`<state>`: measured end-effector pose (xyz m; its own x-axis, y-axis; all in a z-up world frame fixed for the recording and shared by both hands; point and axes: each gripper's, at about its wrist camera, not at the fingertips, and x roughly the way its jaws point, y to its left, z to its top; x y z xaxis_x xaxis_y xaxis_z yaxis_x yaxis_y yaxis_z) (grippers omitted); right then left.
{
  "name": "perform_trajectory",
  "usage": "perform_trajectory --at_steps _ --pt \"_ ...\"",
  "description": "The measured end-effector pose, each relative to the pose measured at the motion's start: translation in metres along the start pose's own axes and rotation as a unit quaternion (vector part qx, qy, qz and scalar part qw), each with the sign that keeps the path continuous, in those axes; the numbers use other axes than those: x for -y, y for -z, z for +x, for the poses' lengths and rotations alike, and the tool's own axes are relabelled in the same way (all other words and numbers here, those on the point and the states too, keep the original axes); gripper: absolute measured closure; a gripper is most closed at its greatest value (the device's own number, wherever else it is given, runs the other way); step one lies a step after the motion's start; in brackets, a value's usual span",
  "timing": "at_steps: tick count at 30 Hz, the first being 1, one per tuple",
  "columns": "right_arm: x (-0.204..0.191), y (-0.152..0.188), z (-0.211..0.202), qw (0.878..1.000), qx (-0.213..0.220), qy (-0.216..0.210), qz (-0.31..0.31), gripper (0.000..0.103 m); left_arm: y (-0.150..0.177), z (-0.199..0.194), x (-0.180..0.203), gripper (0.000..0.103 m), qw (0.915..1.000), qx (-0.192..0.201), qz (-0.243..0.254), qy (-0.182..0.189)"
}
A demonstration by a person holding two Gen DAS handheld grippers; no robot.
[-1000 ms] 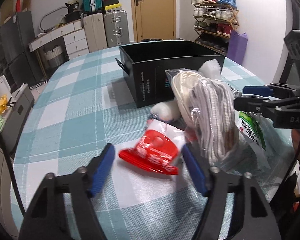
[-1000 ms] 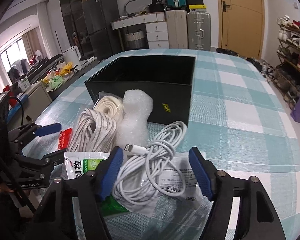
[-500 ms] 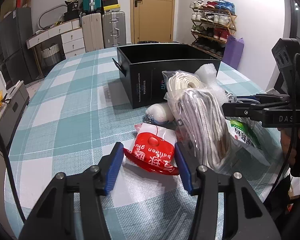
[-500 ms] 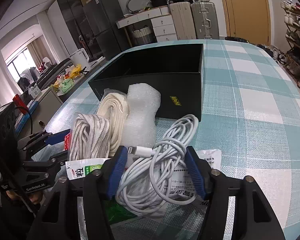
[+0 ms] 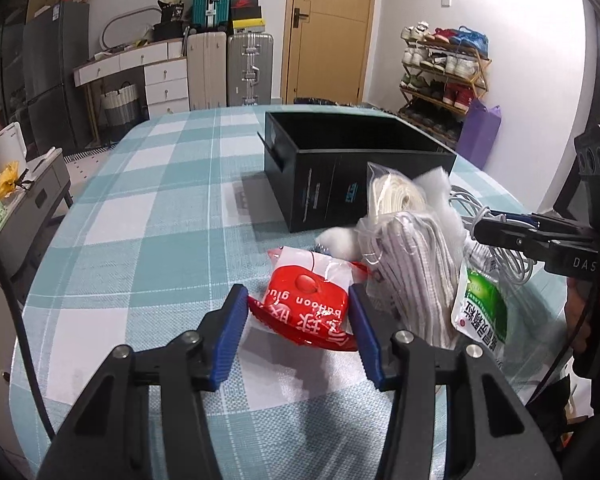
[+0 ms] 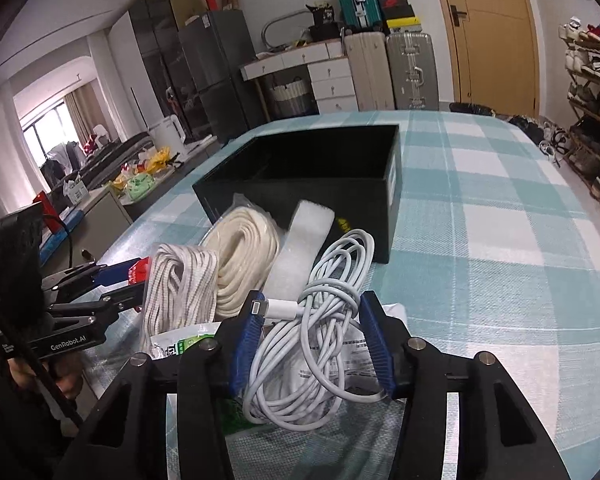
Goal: Organize soft objects
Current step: 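Carry the red packet and cable coil into the black box and open both grippers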
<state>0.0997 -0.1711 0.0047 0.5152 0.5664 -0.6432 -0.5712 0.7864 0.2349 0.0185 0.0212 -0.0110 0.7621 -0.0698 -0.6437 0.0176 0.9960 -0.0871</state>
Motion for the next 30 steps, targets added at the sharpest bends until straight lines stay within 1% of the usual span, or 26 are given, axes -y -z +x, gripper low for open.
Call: perform_trajectory --at_steps 10,13,27,30 --pt "0.003 -0.006 -0.029 0.999 0.045 0.010 0.002 0.054 -0.013 -0.018 -0.003 0.053 0.9992 0.038 -0.015 -0.002" --pt "0.002 -0.009 -0.036 0.998 0.056 0.008 -0.001 0.054 -0.019 -0.023 -0.002 0.053 0.9987 0.048 -0.015 -0.001" --pt "-0.012 -0.031 -0.055 0.997 0.076 -0.012 -0.027 0.054 -0.053 -0.025 0.012 0.053 0.9973 0.073 -0.008 -0.001" --pt "-0.013 -0.038 -0.058 0.996 0.080 -0.023 -0.025 0.054 -0.061 -0.024 0.014 0.053 0.9971 0.075 -0.008 0.000"
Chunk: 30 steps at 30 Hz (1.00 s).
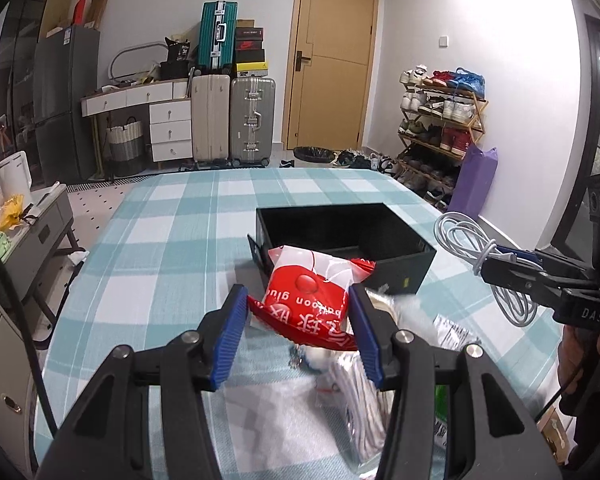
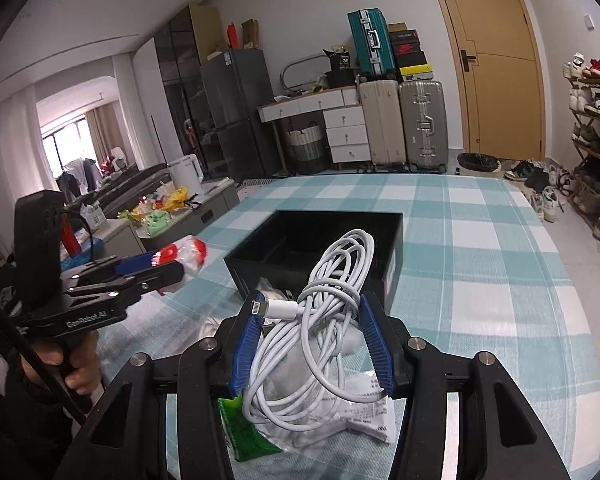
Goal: Organize soft objects
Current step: 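Carry the red packet and cable coil into the black box and open both grippers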
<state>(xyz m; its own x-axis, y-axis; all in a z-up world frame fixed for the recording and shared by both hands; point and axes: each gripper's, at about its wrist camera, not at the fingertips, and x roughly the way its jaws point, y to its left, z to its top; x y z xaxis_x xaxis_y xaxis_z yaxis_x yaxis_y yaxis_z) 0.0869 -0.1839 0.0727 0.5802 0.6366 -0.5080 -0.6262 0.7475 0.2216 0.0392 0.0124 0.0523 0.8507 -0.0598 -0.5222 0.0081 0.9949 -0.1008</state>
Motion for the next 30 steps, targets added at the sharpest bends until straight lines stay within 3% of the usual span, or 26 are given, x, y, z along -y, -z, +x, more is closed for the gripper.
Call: perform_trajectory --at_steps 14,30 --pt "0.010 -0.043 0.001 1.000 0.012 -0.024 -0.001 0.054 -0.034 0.022 0.006 0.053 1.0000 0.003 0.001 0.001" --pt "0.030 -0.059 0.056 0.999 -0.027 -0.035 0.008 0.054 -0.052 0.071 0.017 0.053 0.9997 -0.023 0.010 0.006"
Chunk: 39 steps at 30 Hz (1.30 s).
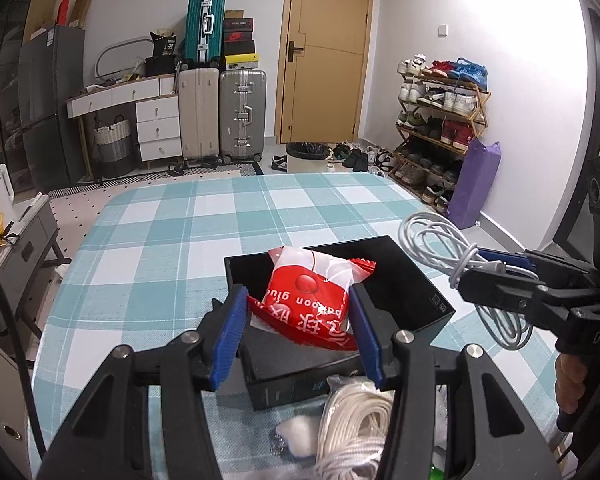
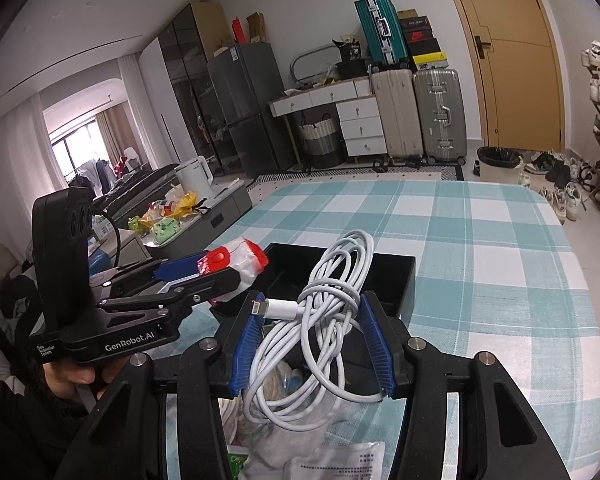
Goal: Organize soft objects
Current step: 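Carry the red packet and cable coil into the black box and open both grippers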
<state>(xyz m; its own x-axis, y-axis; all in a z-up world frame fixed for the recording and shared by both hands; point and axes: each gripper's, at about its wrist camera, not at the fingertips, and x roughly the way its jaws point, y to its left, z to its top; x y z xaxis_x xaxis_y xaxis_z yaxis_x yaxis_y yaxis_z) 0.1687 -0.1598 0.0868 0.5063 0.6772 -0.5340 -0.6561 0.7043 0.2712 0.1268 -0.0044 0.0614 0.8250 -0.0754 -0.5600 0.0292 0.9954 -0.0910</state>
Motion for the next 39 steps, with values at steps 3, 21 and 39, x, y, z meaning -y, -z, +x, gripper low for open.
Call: perform_trajectory --at_steps 3,21,39 --pt "0.004 -0.001 0.010 1.000 -0.008 0.000 0.002 0.054 -0.001 0.008 0.001 0.053 1.0000 -0.008 -0.001 0.001" --pt "0.021 -0.006 0.061 0.999 -0.042 -0.005 0.009 0.054 0.002 0.040 0.000 0.052 0.9991 -0.039 0.007 -0.011" --pt "0.016 -0.014 0.087 0.997 -0.070 -0.007 -0.032 0.053 0.004 0.046 -0.005 0.052 0.9988 -0.047 0.009 -0.010"
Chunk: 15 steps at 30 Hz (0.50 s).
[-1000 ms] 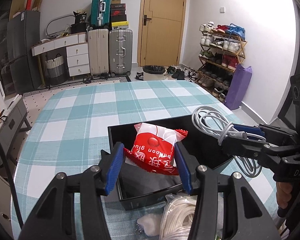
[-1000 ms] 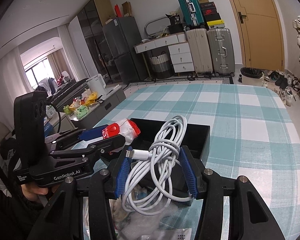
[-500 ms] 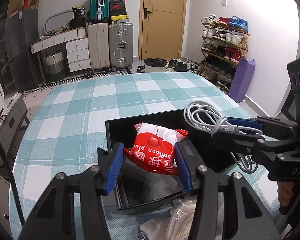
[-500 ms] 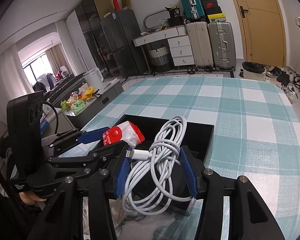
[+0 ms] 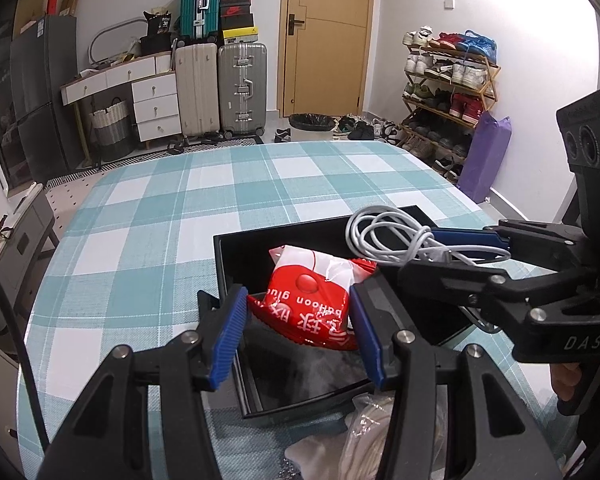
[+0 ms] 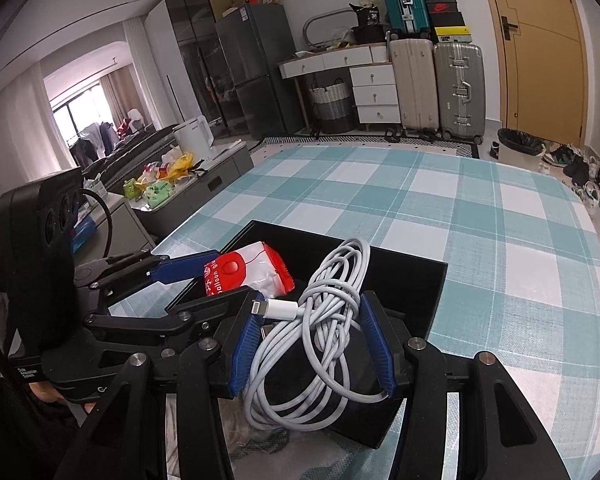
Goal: Organize soft objects
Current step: 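Carry the red packet and cable coil into the black box and open both grippers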
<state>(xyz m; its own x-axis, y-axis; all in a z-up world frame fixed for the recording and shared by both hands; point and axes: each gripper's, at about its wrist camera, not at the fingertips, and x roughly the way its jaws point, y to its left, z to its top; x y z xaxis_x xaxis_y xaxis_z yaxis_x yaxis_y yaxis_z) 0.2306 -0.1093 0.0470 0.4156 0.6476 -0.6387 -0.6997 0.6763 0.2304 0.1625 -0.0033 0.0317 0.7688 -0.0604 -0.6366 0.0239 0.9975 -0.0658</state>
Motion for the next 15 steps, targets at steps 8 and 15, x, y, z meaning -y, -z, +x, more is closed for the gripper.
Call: perform_trajectory --at_steps 8,15 --pt "0.004 0.003 -0.006 0.999 0.012 0.045 -0.001 0.029 0.002 0.001 0.001 0.048 0.9999 -0.010 0.008 0.007" --pt "0.009 0.018 -0.041 0.997 0.021 0.071 0.016 0.001 0.005 -0.013 0.005 0.023 0.9997 0.003 0.015 0.018"
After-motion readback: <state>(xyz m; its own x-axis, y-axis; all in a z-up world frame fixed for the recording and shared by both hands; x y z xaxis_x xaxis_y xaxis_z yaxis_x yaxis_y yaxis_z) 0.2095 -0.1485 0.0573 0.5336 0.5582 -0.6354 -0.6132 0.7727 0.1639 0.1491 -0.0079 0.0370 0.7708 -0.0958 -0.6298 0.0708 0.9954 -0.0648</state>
